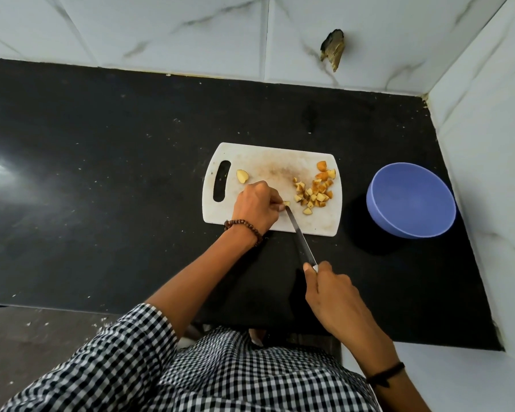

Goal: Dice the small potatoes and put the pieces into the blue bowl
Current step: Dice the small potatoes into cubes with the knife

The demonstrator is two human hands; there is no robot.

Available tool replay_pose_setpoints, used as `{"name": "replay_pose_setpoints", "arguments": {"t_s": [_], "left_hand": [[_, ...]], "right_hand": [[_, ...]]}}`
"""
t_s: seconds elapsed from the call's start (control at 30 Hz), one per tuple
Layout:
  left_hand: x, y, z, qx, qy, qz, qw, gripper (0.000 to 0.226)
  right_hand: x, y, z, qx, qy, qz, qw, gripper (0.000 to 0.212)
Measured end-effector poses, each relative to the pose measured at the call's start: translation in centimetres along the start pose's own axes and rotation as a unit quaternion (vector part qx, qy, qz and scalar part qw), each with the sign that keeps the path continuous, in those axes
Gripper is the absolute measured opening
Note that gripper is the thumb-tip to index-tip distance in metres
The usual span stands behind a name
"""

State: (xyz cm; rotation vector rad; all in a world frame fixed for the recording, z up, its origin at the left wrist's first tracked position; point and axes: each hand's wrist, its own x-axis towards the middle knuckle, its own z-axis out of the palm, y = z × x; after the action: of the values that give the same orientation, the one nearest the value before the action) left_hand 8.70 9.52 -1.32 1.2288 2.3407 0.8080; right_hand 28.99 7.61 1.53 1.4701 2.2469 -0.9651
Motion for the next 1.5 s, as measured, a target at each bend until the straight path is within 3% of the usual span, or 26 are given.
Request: {"name": "replay_pose_setpoints", "arguments": {"t_s": [0.17,0.3,0.5,0.7,0.93,1.2,1.5], "left_hand": [[-0.3,-0.4,-0.1,-0.008,-0.017,0.007,1.0,0.021],[-1.0,-0.8,-1.1,-0.105,-0.036,-0.038,0.993,0.046],[-1.7,-1.2,-1.9,-0.199,-0.043,-0.085,0.975,0.05],[-2.1,-2.3,-2.6,-0.129,0.022,-0.089,0.987,0.037],[-1.8,-3.5,-3.5,-0.065,0.061,-0.053,0.995,0.029],[-0.4,-2.8,-2.5,0.001,0.062,0.007,0.998,0.02],[1.3,-1.5,-2.4,0.039,0.009,-0.007,0.999,0.014]], "right_hand": [[-0.6,0.3,-0.5,0.052,0.022,-0.004,0.998,0.041],[-0.5,0.0,-0.7,0.114,0.062,-0.004,0.992,0.042],[1.1,-2.0,-0.5,0.121,0.066,-0.039,0.99,0.041],[2.2,-2.9,1.0,0.066,0.042,-0.049,0.996,0.04],[3.0,-0.3,-0.5,0.094,0.107,-0.019,0.99,0.042],[2.5,-1.9,0.5,0.086,0.081,-0.072,0.99,0.039],[3.9,-0.4,0.4,0.118,0.095,-0.008,0.988,0.041]]}}
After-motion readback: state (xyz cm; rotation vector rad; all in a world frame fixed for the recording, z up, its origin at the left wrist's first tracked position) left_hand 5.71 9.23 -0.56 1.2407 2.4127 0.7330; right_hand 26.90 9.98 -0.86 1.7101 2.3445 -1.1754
